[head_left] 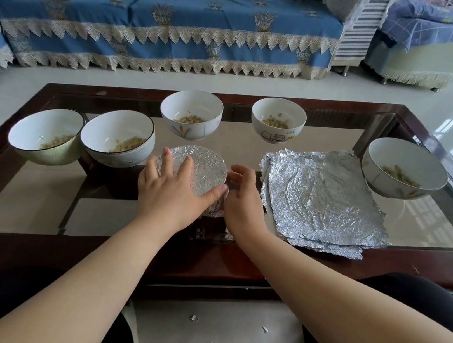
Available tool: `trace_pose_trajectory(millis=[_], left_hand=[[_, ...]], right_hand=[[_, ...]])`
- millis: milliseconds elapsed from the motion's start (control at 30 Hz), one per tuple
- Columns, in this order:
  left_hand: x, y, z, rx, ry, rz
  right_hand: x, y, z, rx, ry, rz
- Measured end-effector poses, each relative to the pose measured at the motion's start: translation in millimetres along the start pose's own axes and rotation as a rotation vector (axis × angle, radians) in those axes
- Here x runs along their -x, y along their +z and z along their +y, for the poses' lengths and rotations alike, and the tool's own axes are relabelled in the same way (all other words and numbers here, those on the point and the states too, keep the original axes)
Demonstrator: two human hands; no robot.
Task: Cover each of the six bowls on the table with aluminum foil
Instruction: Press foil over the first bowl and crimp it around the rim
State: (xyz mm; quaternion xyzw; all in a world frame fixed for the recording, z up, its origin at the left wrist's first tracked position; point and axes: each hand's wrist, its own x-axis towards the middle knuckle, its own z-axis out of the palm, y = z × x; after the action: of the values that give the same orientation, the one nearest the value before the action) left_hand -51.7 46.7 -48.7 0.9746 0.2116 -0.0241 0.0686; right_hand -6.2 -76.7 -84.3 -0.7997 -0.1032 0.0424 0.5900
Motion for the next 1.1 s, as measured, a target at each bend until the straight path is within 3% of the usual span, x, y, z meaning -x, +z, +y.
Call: trace_pose_trajectory(millis=[100,300,633,800,1100], left_hand=[[0.3,-0.4,0.6,0.01,-0.008,-0.001],[-2.1,-8.6,-5.3,0.032,0.001,-0.054],[-4.8,-7.1,-17.2,-0.08,0.089,0.103],[-10.7,-3.5,-24.2,-0.001,0.222,0.074],[-13.7,-1.6,-29.5,0.005,0.223,0.014]], right_hand=[[1.3,-1.5,5.1,-0.015,0.017,-0.034],[-0.3,-0.4,14.7,-0.276,0.083,-0.179],[-19.9,-20.7,19.2,-0.742,0.349,-0.432],[-26.1,-18.3,22.4,-0.745,0.415,-0.477],[-27.6,-16.2,11.2,-0.745,0.472,-0.454]])
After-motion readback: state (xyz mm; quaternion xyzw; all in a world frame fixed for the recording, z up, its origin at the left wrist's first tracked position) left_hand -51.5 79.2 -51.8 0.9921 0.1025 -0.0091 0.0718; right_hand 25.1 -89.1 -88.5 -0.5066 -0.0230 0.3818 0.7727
